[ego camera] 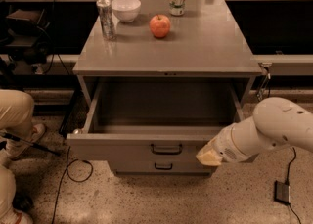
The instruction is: Close top drawer
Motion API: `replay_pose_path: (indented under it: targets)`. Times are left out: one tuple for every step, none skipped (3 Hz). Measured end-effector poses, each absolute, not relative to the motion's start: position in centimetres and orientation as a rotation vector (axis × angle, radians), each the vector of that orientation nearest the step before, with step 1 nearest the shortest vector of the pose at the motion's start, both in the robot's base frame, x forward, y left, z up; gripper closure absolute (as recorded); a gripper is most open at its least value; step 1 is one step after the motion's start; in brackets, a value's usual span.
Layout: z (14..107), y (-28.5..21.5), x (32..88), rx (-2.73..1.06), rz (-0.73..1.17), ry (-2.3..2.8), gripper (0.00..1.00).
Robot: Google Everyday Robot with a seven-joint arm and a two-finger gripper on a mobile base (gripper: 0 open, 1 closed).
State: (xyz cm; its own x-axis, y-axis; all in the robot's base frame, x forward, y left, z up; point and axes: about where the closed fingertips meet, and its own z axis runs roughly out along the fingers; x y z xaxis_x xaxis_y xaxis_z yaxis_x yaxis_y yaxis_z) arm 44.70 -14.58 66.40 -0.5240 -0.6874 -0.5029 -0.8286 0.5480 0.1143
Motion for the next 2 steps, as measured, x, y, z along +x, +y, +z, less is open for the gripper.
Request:
replay_pose_path:
  targets:
    - [66.23,-12.37,47.61,-1.246,0.522,2.283,1.00]
    - [66.23,-12.37,47.61,-1.246,0.522,2.283,1.00]
